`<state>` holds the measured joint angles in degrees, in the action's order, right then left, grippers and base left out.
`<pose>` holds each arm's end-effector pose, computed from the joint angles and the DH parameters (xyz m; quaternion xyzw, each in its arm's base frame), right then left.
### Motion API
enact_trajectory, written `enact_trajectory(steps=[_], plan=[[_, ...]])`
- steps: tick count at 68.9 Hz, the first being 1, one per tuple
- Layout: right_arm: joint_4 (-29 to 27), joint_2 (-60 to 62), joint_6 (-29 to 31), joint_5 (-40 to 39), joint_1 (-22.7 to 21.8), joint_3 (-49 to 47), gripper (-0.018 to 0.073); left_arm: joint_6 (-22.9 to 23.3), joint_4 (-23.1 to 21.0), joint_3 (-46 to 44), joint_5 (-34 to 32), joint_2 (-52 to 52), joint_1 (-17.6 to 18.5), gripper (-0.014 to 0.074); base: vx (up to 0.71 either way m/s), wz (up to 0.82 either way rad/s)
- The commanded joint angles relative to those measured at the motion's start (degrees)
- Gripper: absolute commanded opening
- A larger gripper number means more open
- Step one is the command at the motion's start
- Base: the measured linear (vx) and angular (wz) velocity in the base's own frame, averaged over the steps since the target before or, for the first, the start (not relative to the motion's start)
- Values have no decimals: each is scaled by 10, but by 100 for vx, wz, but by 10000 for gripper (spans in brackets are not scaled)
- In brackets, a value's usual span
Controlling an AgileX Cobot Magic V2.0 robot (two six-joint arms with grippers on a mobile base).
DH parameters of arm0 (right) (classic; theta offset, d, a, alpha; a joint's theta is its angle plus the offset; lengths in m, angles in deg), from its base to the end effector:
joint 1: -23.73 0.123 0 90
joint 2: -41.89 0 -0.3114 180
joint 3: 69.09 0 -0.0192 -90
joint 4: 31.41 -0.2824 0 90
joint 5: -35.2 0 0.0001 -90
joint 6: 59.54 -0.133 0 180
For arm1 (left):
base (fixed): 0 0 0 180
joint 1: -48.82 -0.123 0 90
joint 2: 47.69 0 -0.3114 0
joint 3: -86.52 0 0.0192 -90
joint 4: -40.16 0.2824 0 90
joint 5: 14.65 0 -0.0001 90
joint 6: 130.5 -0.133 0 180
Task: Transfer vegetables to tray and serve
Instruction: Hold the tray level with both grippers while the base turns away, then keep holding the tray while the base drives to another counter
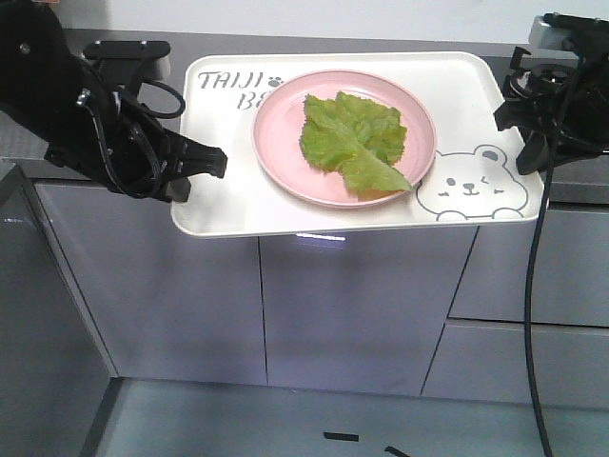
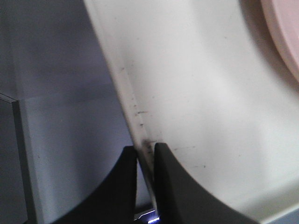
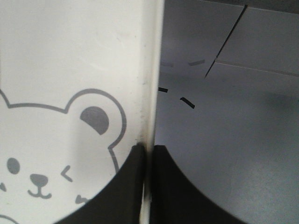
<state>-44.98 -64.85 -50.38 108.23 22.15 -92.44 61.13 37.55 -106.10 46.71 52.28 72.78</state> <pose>0.4214 0.0182 0.3544 -0.0536 0.9706 0.0982 0.2130 0.3671 -0.1690 0.3483 0.0983 0.9577 -0.1035 0.2499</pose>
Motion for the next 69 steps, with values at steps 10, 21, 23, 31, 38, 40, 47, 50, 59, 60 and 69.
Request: enact_trajectory(steps=[10, 21, 23, 31, 38, 40, 47, 50, 59, 60, 69], plan=[[-21, 33, 7, 5, 1, -16, -6, -16, -14, -17, -36, -29, 9, -6, 1, -7], [-21, 33, 7, 5, 1, -16, -6, -16, -14, -17, -36, -29, 9, -6, 2, -8], [-21, 33, 7, 5, 1, -16, -6, -16, -14, -17, -36, -29, 9, -6, 2, -10], [-21, 33, 7, 5, 1, -16, -6, -16, -14, -17, -36, -29, 9, -6, 3, -11], [-21, 33, 7, 5, 1, -16, -6, -16, -14, -17, -36, -29, 9, -6, 4, -11], [-21, 33, 7, 5, 1, -16, -6, -16, -14, -17, -36, -29, 9, -6, 5, -10], [-21, 33, 7, 5, 1, -16, -6, -16, -14, -17, -36, -29, 9, -6, 5, -10], [-21, 33, 7, 5, 1, -16, -6, -16, -14, -17, -36, -29, 9, -6, 6, -10], [-21, 33, 7, 5, 1, -16, -6, -16, -14, -17, -36, -29, 9, -6, 6, -8], [-21, 33, 7, 5, 1, -16, -6, -16, -14, -17, -36, -29, 9, -6, 6, -7], [-21, 33, 7, 5, 1, -16, -6, -16, -14, -17, -36, -29, 9, -6, 6, -4]])
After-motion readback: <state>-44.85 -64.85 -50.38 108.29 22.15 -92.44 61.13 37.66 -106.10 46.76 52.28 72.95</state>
